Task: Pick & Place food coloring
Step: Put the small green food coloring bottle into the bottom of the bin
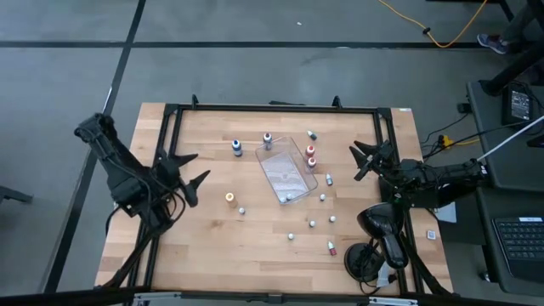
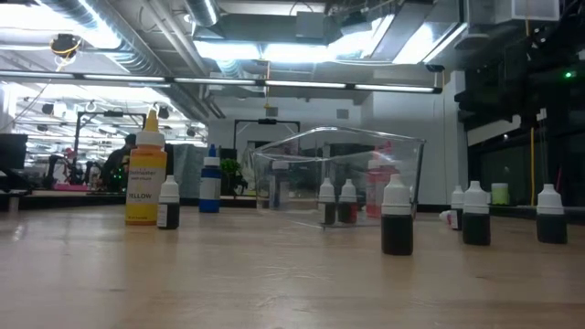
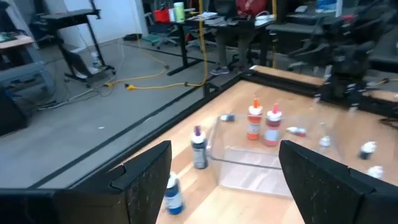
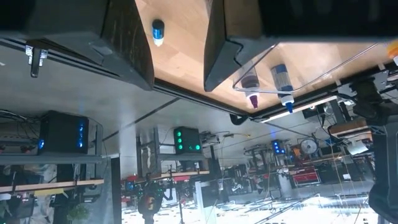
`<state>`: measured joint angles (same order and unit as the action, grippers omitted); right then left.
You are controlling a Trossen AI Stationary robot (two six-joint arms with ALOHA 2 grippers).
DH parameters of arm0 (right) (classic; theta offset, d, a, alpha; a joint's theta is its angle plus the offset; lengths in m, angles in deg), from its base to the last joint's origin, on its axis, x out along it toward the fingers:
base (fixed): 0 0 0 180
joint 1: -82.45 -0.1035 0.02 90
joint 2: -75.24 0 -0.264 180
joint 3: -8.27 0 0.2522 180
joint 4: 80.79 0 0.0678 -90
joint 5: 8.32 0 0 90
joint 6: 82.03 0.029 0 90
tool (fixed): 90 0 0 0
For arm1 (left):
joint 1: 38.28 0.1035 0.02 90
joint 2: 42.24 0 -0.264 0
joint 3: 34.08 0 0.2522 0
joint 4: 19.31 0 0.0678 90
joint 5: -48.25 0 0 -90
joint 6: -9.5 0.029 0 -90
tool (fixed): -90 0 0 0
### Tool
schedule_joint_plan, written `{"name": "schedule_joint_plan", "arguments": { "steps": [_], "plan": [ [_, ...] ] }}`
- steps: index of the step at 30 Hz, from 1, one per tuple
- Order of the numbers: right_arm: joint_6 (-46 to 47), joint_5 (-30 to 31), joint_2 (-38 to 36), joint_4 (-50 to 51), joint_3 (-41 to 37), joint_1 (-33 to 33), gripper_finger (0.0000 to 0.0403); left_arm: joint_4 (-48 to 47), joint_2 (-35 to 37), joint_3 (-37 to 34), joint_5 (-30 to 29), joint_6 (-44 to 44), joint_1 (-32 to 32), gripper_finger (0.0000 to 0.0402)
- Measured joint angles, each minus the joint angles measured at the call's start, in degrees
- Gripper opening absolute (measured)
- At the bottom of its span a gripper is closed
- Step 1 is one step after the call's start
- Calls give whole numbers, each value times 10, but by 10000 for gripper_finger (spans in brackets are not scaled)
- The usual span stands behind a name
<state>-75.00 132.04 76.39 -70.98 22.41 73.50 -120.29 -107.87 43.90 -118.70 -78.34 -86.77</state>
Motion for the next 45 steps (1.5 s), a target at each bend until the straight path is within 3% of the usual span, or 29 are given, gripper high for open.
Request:
{"name": "schedule_joint_plan", "arguments": {
  "steps": [9, 12, 14, 16, 19, 22, 29, 36, 45],
  "plan": [
    [0, 0, 0, 0, 0, 0, 142, 10, 72, -66, 23, 68, 98, 290],
    [0, 0, 0, 0, 0, 0, 142, 66, 72, -66, 41, 151, 139, 290],
    [0, 0, 0, 0, 0, 0, 142, 150, 71, -65, 64, 260, 162, 290],
    [0, 0, 0, 0, 0, 0, 142, 260, 62, -65, 120, 419, 192, 290],
    [0, 0, 0, 0, 0, 0, 142, 426, 40, -65, 275, 645, 252, 290],
    [0, 0, 0, 0, 0, 0, 142, 508, 10, -61, 419, 719, 307, 290],
    [0, 0, 0, 0, 0, 0, 142, 465, -99, 22, 588, 793, 380, 290],
    [0, 0, 0, 0, 0, 0, 142, 380, -198, 106, 665, 841, 399, 290],
    [0, 0, 0, 0, 0, 0, 142, 314, -308, 148, 745, 857, 392, 290]
  ]
}}
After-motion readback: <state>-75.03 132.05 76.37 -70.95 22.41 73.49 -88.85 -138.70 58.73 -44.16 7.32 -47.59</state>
